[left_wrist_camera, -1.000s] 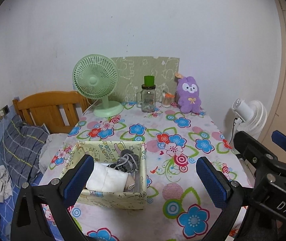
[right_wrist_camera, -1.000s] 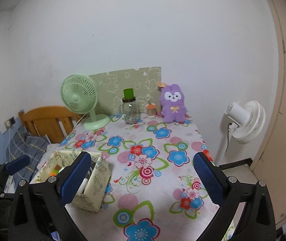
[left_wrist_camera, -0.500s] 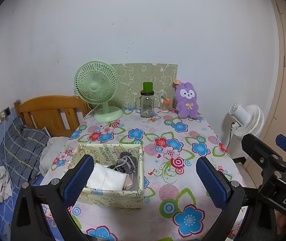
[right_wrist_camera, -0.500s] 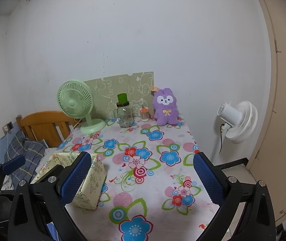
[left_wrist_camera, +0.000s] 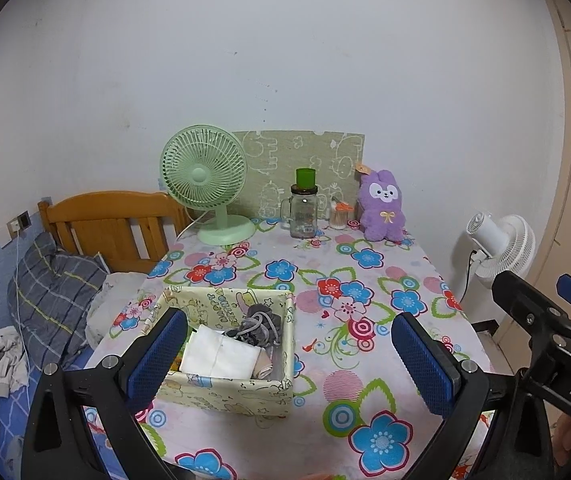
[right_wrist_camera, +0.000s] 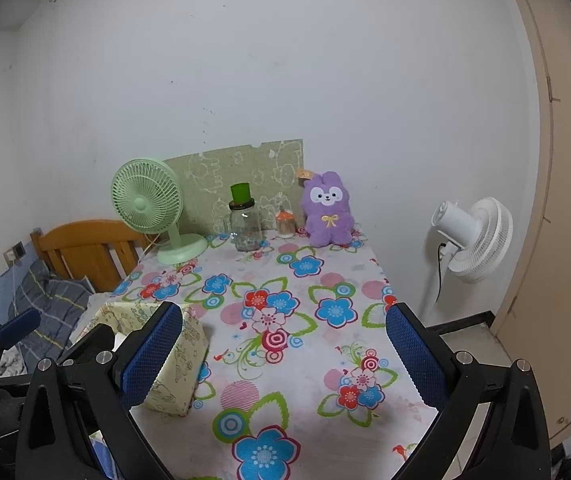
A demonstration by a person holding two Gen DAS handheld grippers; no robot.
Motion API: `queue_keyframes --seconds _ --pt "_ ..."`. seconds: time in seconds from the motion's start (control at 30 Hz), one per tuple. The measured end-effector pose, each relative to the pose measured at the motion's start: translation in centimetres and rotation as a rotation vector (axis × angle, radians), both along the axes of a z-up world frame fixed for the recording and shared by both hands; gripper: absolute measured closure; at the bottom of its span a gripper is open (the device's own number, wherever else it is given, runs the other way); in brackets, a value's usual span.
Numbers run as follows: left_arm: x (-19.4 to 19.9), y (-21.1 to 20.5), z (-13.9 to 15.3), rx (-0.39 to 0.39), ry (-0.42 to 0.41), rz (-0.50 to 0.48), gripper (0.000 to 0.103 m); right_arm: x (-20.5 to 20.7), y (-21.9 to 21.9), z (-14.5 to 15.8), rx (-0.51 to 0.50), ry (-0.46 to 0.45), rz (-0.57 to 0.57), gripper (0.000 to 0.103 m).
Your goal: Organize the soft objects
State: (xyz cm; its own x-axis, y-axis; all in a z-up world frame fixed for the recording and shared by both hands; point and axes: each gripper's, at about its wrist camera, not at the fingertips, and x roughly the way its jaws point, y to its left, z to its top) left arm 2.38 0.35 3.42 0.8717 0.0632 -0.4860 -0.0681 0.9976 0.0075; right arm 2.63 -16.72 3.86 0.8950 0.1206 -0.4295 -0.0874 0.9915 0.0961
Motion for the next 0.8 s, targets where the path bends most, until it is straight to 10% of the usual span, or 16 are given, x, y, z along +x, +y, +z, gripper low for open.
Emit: queue_keyframes --seconds 0.8 --pt "0.3 -0.33 -0.1 -0.018 0.017 0.002 0.0 0.3 -0.49 -0.35 0.003 -0.003 -0.018 0.0"
